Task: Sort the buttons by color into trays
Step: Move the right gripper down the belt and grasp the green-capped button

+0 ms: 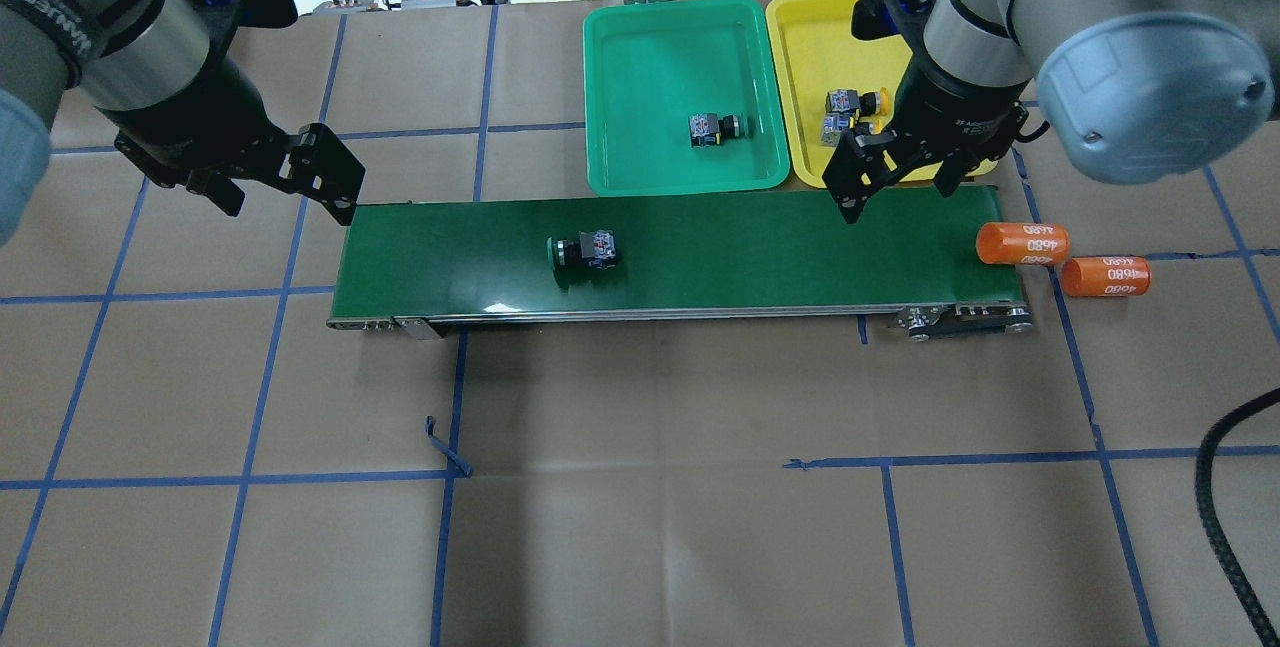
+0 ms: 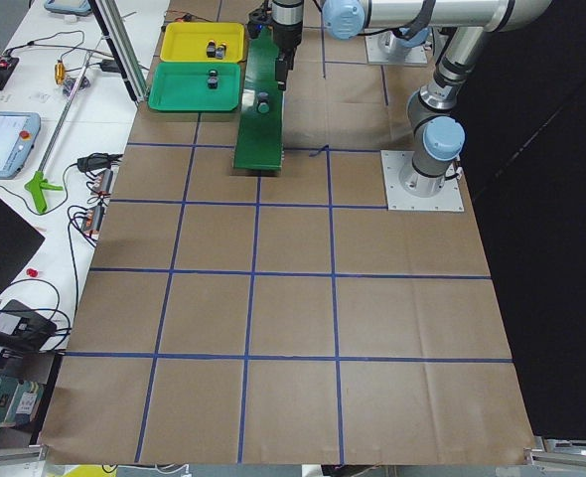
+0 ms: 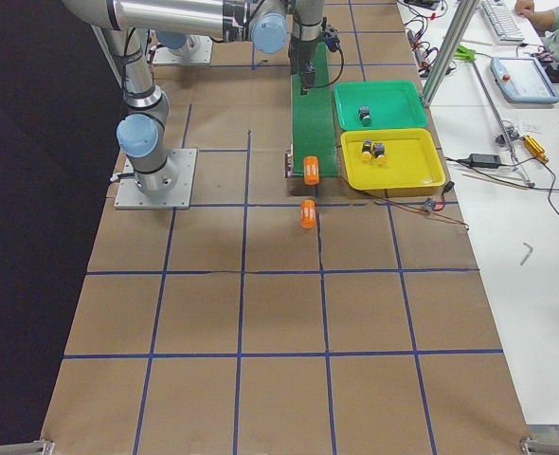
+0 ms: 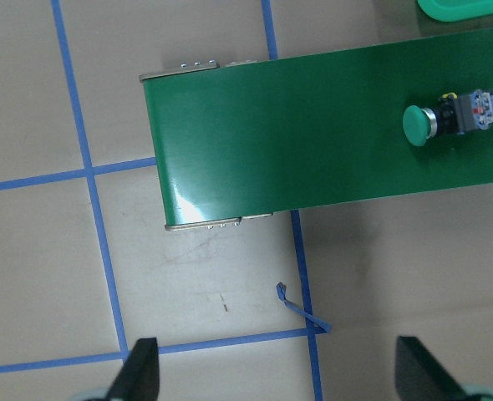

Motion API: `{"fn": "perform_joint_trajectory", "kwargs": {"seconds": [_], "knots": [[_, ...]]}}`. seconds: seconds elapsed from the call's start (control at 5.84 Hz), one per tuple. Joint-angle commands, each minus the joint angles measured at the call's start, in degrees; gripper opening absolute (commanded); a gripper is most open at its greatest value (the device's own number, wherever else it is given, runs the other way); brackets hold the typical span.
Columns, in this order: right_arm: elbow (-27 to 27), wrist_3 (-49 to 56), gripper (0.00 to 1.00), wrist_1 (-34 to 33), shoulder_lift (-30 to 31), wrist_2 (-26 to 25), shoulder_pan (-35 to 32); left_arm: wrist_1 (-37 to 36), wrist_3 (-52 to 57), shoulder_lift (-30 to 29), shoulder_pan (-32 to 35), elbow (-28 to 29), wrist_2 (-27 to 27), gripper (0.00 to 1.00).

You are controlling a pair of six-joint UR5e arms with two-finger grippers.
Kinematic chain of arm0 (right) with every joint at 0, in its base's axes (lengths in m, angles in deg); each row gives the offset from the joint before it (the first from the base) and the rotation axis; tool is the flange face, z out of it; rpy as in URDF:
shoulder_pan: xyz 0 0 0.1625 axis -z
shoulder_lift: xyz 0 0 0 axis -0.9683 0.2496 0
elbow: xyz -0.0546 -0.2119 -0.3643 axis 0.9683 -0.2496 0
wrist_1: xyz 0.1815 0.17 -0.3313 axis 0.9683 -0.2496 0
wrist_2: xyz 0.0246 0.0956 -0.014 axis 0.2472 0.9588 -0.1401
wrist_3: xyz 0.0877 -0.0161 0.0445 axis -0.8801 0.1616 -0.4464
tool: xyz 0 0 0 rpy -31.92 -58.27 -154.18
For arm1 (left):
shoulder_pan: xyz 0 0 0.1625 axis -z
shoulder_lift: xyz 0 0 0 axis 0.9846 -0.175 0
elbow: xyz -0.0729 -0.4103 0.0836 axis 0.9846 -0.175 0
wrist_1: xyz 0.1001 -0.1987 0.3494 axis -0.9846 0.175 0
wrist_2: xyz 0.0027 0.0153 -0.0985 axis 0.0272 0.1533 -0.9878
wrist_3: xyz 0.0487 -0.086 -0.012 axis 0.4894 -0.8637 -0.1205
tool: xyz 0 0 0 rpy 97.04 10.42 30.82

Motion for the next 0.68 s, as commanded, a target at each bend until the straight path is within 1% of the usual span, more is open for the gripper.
{"fn": "perform_joint_trajectory", "kwargs": {"seconds": [0.0, 0.17, 0.34, 0.51], "knots": [[0.4, 15.1, 1.00, -1.4, 0.1, -0.4, -0.6, 1.5, -1.0, 0.8, 0.1, 0.3, -0.2, 0.98], [0.4, 22.9, 1.00, -1.4, 0.2, -0.4, -0.8, 1.5, -1.0, 0.8, 0.1, 0.3, -1.3, 0.98], [0.5, 25.5, 1.00, -1.5, 0.2, -0.4, -0.8, 1.6, -1.0, 1.1, 0.1, 0.3, -1.0, 0.98], [1.3, 28.4, 1.00, -4.1, 0.1, -0.4, -0.8, 1.6, -1.0, 1.2, 0.0, 0.3, -1.0, 0.98]]}}
